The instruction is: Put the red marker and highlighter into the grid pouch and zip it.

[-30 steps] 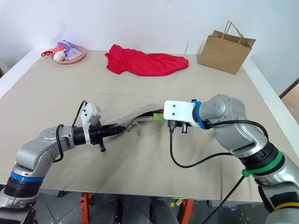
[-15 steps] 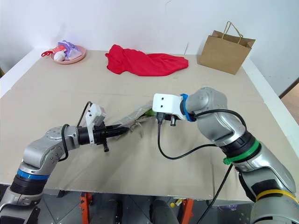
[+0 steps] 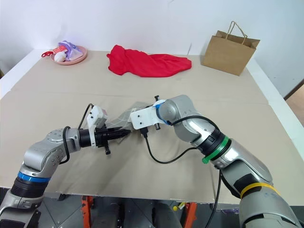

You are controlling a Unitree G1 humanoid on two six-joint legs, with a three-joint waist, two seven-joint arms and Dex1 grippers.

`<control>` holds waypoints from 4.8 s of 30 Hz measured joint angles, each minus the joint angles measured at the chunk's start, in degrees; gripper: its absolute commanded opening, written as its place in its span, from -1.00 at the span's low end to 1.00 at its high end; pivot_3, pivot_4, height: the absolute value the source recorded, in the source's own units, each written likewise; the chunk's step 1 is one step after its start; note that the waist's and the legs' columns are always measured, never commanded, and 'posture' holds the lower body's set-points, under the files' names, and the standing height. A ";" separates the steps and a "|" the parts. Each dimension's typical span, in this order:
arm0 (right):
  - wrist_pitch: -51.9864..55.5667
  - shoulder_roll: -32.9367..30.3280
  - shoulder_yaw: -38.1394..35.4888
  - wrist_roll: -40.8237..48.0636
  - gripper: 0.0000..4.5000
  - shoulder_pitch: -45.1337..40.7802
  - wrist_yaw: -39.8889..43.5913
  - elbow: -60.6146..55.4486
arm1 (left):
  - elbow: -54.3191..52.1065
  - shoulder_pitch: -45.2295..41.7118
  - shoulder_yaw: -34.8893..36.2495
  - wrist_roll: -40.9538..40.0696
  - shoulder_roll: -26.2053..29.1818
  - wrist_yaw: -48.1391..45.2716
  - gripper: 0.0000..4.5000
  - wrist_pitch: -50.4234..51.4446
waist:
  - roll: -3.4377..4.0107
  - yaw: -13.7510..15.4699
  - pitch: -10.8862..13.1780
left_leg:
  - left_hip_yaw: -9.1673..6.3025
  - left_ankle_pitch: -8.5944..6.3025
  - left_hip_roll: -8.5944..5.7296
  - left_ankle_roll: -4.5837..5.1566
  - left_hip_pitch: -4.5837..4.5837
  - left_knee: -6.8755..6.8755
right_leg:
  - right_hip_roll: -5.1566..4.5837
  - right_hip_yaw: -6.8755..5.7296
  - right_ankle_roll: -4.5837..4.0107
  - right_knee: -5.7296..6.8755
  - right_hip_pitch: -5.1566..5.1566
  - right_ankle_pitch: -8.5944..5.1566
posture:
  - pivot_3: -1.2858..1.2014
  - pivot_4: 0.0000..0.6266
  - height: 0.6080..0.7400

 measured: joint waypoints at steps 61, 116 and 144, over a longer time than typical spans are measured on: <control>-38.77 -2.90 -15.66 -2.00 -0.56 7.98 -3.68 3.40 | -4.31 1.44 1.31 -2.73 2.39 -1.51 -1.00 2.95 | 0.16 0.09 0.10 | -0.16 0.11 0.11 -0.14 0.11 0.04 | 0.10 -0.08 -0.23 0.02 0.19 0.16 | 0.03 -0.52 1.00; 54.10 10.53 -39.36 75.16 -0.53 25.32 -29.77 -19.53 | -4.12 1.34 0.92 -2.70 1.60 -0.93 -1.00 2.60 | 0.24 0.00 0.15 | -0.11 0.28 0.14 0.09 0.03 0.00 | 0.38 0.00 0.22 -0.06 0.16 0.05 | 0.03 -0.52 1.00; 35.09 -17.93 -37.95 61.28 -0.98 26.09 -6.94 -7.89 | -3.48 2.70 0.17 -2.60 0.87 -1.22 -1.00 -0.12 | 0.25 0.02 0.19 | 0.18 0.18 0.06 0.27 -0.01 -0.04 | 0.34 0.17 0.37 -0.16 0.08 0.01 | 0.03 -0.52 1.00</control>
